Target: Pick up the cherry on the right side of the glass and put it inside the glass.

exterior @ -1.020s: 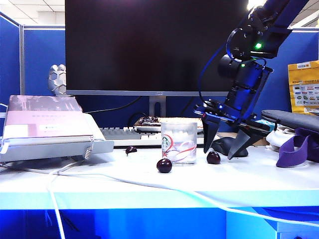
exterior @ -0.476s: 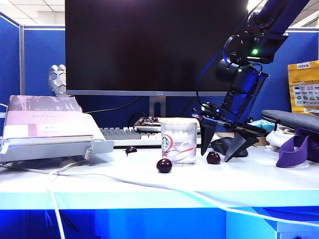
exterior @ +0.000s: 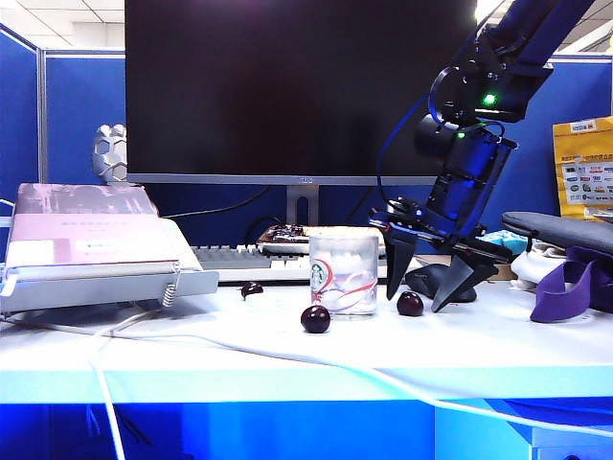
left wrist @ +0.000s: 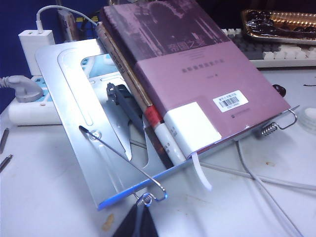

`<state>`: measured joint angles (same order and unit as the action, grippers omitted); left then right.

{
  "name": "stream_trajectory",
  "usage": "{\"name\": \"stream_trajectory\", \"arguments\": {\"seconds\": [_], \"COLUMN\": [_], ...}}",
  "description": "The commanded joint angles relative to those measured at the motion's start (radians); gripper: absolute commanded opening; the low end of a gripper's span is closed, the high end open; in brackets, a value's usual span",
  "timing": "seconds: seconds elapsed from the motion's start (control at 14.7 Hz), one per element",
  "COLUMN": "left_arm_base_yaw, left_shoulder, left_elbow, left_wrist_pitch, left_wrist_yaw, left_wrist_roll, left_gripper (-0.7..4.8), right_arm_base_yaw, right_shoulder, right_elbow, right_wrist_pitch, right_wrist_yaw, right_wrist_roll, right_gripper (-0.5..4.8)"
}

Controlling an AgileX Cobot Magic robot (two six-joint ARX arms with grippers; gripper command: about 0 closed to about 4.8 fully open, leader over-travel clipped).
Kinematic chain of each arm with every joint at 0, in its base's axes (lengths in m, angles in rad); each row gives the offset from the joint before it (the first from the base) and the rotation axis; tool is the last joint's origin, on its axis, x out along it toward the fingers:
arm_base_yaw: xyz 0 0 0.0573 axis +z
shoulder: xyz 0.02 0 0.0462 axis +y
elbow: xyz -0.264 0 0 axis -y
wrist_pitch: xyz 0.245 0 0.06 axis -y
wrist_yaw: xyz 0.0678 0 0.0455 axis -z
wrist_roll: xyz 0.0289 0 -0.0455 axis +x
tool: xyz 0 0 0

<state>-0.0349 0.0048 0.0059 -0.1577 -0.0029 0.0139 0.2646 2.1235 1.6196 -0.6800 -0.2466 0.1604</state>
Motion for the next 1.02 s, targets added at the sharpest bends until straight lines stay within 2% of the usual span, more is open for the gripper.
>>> {"name": "stream_trajectory", "arguments": {"seconds": [0.07,0.34,0.48,1.02], "left_arm_base_yaw": [0.001,0.001,0.001,0.001], "left_shoulder": [-0.003,-0.003,-0.003,-0.003], "left_elbow": [0.000,0.000,0.000,0.000], "left_wrist_pitch": [-0.012,-0.012,-0.012,-0.012], "left_wrist_yaw": [0.004,0.004,0.004,0.004], "left_wrist_roll": [0.004,0.004,0.004,0.004], "left_gripper": [-0.05,-0.05,-0.05,-0.05], "right_arm_base_yaw": [0.002,0.002,0.002,-0.001], "right_shoulder": [0.008,0.008,0.008,-0.054], "right_elbow": [-0.004,-0.004,-0.004,-0.002], "right_wrist_pitch": [-0.085,-0.078,-0.079,-0.018], "right_wrist_yaw": [0.001,0.001,0.001,0.011], "right_wrist_roll": [-0.002,-0.003,-0.003,-0.003], "right_gripper": [3.26,3.18,1.95,1.92]}}
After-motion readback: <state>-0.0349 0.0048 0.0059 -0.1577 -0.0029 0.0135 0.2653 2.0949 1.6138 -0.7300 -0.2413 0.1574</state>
